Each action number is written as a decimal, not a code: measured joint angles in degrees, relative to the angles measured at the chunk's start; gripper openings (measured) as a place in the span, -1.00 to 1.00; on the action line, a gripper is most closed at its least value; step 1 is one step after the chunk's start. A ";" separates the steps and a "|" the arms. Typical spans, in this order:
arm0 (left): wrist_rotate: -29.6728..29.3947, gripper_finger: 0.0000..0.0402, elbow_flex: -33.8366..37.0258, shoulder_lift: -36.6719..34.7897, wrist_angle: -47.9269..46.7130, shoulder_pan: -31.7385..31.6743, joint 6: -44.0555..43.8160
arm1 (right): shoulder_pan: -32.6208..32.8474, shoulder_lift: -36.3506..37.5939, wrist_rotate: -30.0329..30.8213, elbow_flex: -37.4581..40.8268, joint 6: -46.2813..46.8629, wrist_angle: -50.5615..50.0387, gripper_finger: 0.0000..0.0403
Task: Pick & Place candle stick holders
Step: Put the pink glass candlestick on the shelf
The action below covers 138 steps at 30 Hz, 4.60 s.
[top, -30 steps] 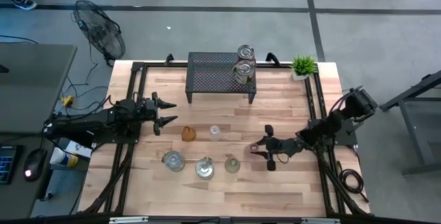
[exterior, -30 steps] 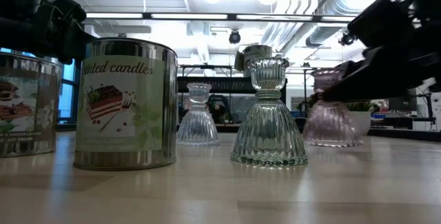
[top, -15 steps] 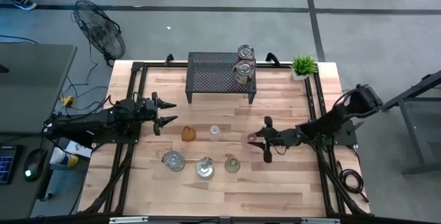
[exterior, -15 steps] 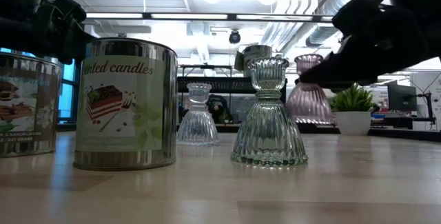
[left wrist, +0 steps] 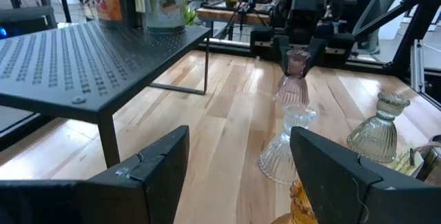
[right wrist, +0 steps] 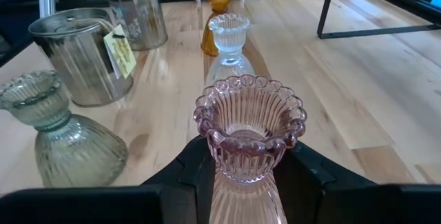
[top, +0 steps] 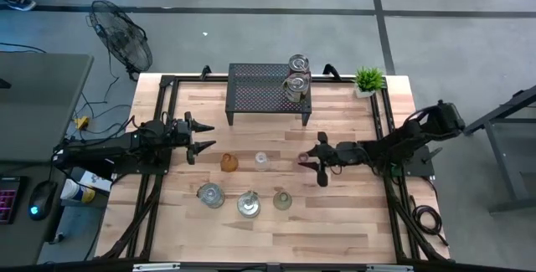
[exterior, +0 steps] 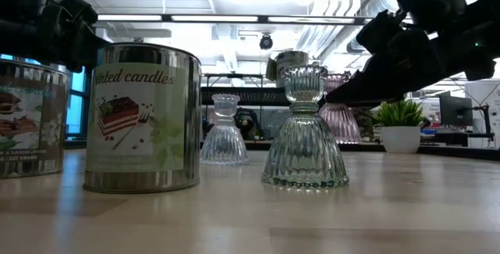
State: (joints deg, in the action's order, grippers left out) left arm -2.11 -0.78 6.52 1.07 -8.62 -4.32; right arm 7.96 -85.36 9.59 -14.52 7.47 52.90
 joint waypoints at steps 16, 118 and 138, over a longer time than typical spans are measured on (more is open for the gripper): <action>1.06 0.24 -2.87 2.98 5.89 0.00 -2.79 | -5.10 0.00 -5.07 0.00 -2.77 -0.50 -0.44; -9.69 0.24 -77.31 93.83 -22.68 14.74 62.57 | -13.62 0.00 -26.90 -23.02 -13.90 -32.62 -0.44; -8.95 0.24 -77.26 93.83 -24.03 14.62 60.81 | -13.68 0.00 -27.04 -23.02 -14.41 -32.54 -0.44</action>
State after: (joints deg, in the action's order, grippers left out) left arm -11.06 -78.04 100.36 -22.96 6.00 56.49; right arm -5.72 -85.36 -17.45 -37.54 -6.94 20.36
